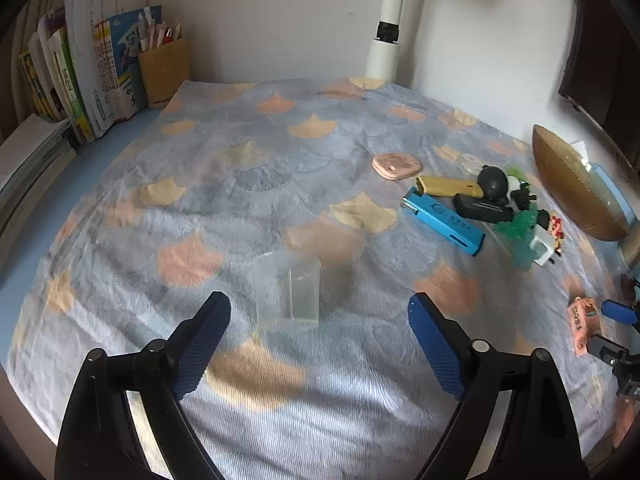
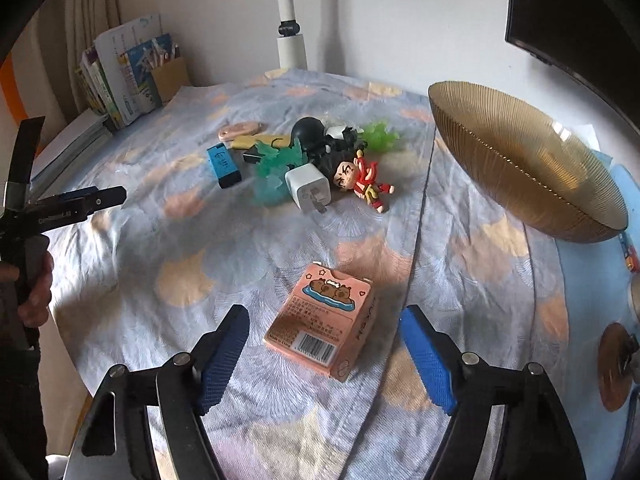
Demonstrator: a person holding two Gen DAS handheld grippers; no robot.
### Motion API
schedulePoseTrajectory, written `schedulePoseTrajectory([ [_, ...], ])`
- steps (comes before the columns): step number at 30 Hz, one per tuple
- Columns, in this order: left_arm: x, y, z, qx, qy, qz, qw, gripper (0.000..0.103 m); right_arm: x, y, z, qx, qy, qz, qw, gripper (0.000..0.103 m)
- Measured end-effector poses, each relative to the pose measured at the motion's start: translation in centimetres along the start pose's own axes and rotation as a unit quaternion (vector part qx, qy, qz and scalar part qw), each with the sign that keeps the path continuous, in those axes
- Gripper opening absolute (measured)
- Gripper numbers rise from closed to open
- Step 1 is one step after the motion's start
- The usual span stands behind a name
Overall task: Organize rigid objects
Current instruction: 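Grasp the pink cardboard box with the right tool while the left tool grasps the clear measuring cup, then carry box and cup over the golden bowl and open both tools to drop them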
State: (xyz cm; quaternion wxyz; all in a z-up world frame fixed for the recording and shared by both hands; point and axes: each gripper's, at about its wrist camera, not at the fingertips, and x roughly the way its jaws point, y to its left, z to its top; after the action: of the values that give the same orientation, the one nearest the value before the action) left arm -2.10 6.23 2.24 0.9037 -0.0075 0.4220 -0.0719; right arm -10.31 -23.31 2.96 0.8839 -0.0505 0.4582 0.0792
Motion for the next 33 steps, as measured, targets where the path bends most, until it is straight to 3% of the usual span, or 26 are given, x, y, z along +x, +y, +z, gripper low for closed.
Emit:
schedulePoseTrajectory([
  [5,0.6,0.5,0.2,-0.013,0.005,0.006,0.9999,0.083,1.1,0.5,0.1,0.002,0.014,-0.015,1.0,0.077],
  [6,0.9,0.6,0.3,-0.016,0.009,0.005,0.9998,0.077,1.2,0.5,0.1,0.001,0.017,-0.02,1.0,0.076],
  [10,1.7,1.0,0.3,-0.022,0.023,-0.001,0.9995,0.049,2.1,1.0,0.0,-0.002,0.031,-0.04,0.999,0.057],
  [11,2.0,0.9,0.3,-0.021,0.026,-0.001,0.9994,0.033,2.0,1.0,0.0,-0.009,0.03,-0.051,0.998,0.05],
  [14,1.5,0.6,0.3,-0.023,0.014,0.002,0.9996,0.033,1.6,0.7,0.2,-0.006,0.025,-0.051,0.998,0.047],
  [20,-1.1,-3.0,0.4,-0.011,-0.022,-0.035,0.9991,0.033,0.3,-1.4,1.6,0.001,0.002,-0.04,0.999,0.042],
  [25,-1.1,-7.8,-0.4,0.019,-0.014,-0.082,0.9963,0.033,0.1,-4.1,1.5,0.01,0.005,-0.014,1.0,0.042],
  [33,-0.5,-12.0,-1.1,0.036,0.006,-0.14,0.9895,0.033,-0.3,-5.8,0.6,0.008,-0.006,-0.02,1.0,0.042],
])
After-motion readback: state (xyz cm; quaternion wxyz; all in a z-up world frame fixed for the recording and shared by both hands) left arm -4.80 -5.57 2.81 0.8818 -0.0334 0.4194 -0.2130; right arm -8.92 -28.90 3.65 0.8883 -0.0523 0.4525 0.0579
